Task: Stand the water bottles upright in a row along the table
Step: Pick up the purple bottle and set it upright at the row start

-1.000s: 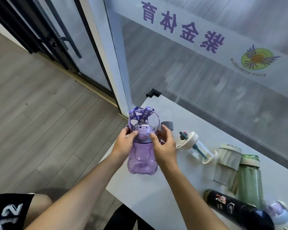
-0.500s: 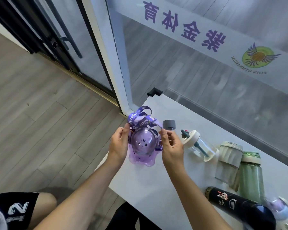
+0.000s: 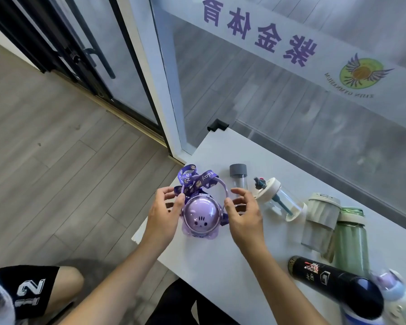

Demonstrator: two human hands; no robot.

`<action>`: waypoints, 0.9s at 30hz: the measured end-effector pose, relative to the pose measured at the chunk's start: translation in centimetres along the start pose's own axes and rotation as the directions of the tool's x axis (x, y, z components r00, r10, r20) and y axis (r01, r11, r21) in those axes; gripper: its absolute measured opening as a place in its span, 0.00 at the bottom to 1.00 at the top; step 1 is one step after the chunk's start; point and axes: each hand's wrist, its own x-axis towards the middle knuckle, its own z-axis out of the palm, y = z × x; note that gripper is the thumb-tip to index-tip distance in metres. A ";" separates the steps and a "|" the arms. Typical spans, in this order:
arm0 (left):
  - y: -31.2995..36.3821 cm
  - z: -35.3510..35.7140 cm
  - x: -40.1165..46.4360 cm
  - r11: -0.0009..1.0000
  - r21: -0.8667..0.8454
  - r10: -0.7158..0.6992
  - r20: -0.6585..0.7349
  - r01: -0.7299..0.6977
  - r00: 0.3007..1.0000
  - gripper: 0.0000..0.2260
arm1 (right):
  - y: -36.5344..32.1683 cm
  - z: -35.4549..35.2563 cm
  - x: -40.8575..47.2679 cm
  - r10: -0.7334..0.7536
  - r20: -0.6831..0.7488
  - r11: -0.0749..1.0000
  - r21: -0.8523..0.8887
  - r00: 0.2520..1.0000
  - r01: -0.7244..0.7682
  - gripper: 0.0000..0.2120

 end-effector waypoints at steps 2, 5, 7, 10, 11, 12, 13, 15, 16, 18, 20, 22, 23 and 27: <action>0.0 -0.9 -1.1 0.997 0.071 0.037 0.039 -0.040 0.999 0.15 | 0.2 -0.3 -1.3 -0.057 0.032 0.997 -0.043 0.998 0.059 0.11; -0.6 -1.1 -3.1 0.992 0.101 0.062 0.148 -0.078 0.987 0.24 | 0.6 -0.3 -2.7 -0.061 0.083 0.995 -0.079 0.995 0.068 0.15; -1.0 -0.5 -3.8 0.995 0.055 0.072 0.178 -0.083 0.981 0.26 | 0.8 -0.1 -2.9 -0.060 0.098 0.996 -0.057 0.993 0.066 0.15; -0.9 -0.1 -3.3 0.997 -0.045 0.068 0.169 -0.061 0.983 0.26 | 0.6 0.3 -2.4 -0.070 0.105 0.997 -0.016 0.992 0.072 0.12; -0.7 -0.1 -2.8 0.996 -0.064 0.066 0.175 -0.056 0.982 0.26 | 0.4 0.5 -2.1 -0.075 0.108 0.997 -0.015 0.991 0.077 0.11; -0.6 -0.1 -2.3 0.996 -0.077 0.067 0.179 -0.054 0.981 0.26 | 0.1 0.7 -1.8 -0.081 0.111 0.996 -0.012 0.991 0.083 0.10; -0.5 -0.2 -1.6 0.995 -0.083 0.071 0.179 -0.057 0.981 0.26 | -0.3 1.0 -1.4 -0.084 0.115 0.996 -0.007 0.990 0.085 0.10; -0.2 -0.1 0.0 0.994 -0.082 0.086 0.169 -0.073 0.982 0.27 | -1.2 1.5 -0.4 -0.092 0.118 0.996 0.012 0.989 0.091 0.11; 0.1 0.0 0.8 0.994 -0.079 0.094 0.166 -0.081 0.982 0.28 | -1.7 1.8 0.2 -0.101 0.119 0.995 0.019 0.988 0.100 0.11; 0.6 0.3 2.7 0.992 -0.077 0.107 0.158 -0.096 0.982 0.29 | -2.4 2.2 1.7 -0.116 0.122 0.993 0.019 0.986 0.115 0.12; 1.3 0.7 4.4 0.990 -0.063 0.134 0.151 -0.126 0.979 0.28 | -3.1 2.6 3.4 -0.122 0.116 0.993 0.007 0.986 0.122 0.13; 2.3 1.3 6.1 0.985 -0.057 0.172 0.169 -0.165 0.971 0.28 | -3.6 2.7 5.0 -0.132 0.099 0.991 -0.017 0.986 0.134 0.16; 2.7 1.6 7.0 0.984 -0.054 0.178 0.188 -0.171 0.966 0.28 | -3.9 2.7 5.8 -0.138 0.092 0.990 -0.027 0.986 0.141 0.17; 4.1 2.9 10.8 0.986 -0.021 0.165 0.289 -0.166 0.943 0.33 | -4.4 2.4 8.5 -0.141 0.036 0.988 -0.052 0.989 0.143 0.21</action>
